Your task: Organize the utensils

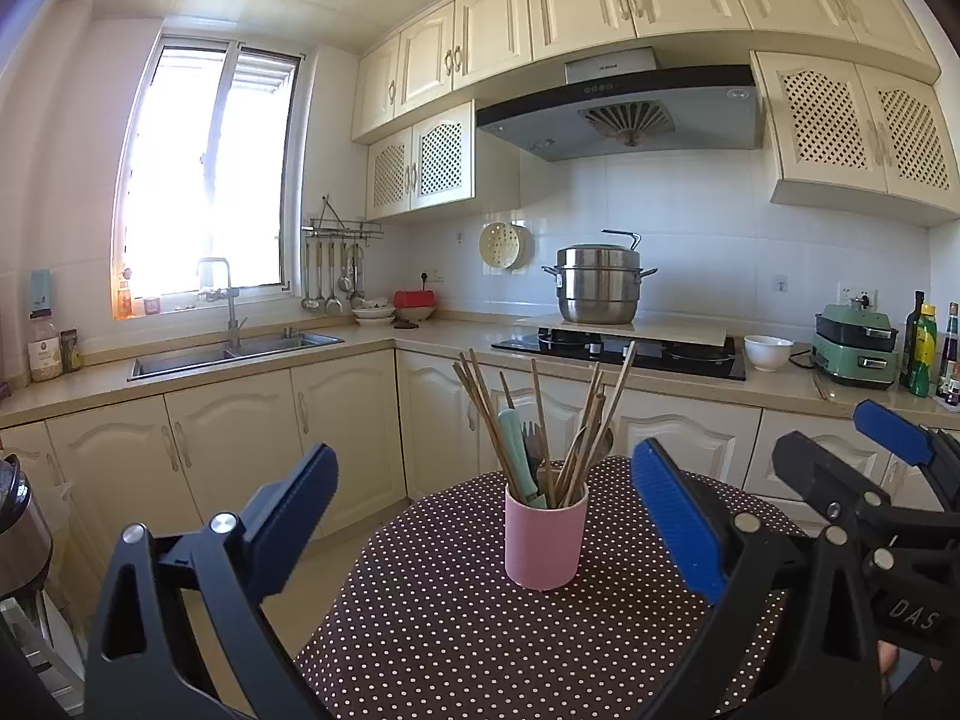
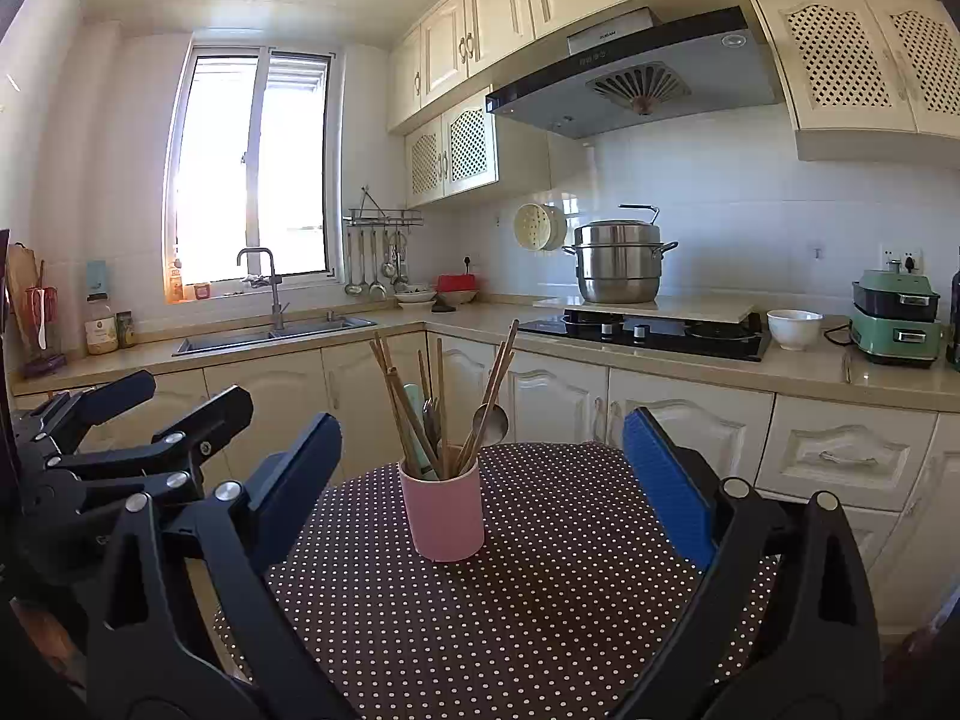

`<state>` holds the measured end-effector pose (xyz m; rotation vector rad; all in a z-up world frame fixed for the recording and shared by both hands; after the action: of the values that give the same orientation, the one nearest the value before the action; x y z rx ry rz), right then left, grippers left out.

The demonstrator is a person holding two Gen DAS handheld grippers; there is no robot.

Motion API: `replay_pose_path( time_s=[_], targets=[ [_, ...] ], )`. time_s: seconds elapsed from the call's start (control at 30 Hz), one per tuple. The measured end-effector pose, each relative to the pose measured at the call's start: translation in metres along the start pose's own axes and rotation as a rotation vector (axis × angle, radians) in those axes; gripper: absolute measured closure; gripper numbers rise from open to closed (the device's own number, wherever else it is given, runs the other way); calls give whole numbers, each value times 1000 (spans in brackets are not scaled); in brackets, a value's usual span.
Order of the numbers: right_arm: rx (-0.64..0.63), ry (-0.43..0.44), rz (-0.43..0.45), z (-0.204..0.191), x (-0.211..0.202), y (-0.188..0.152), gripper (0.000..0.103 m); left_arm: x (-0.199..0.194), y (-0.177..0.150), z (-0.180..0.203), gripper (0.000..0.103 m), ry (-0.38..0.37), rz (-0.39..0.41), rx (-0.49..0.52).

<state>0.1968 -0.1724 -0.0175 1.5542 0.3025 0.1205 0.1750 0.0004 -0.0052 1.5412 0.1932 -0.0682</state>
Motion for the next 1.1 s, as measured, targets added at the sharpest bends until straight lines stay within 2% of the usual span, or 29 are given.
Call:
replay_pose_path(
  time_s=[0.8,1.1],
  targets=[
    [24,0,-22,17,48,-4,10,51,0,1,6,20,-20,25],
    [32,8,-69,19,73,-18,10,75,-15,-4,6,34,-77,12]
  ],
)
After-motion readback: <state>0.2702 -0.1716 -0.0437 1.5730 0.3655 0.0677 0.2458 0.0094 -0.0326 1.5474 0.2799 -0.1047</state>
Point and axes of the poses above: each gripper's, at about its wrist camera, not at the fingertips, and x roughly the way its jaws point, z to its right, y to its top, the point moved 9 cm from there along x, roughly the way its jaws point, and after that the axes turned 3 degrees about -x, right-handed, at the moved point
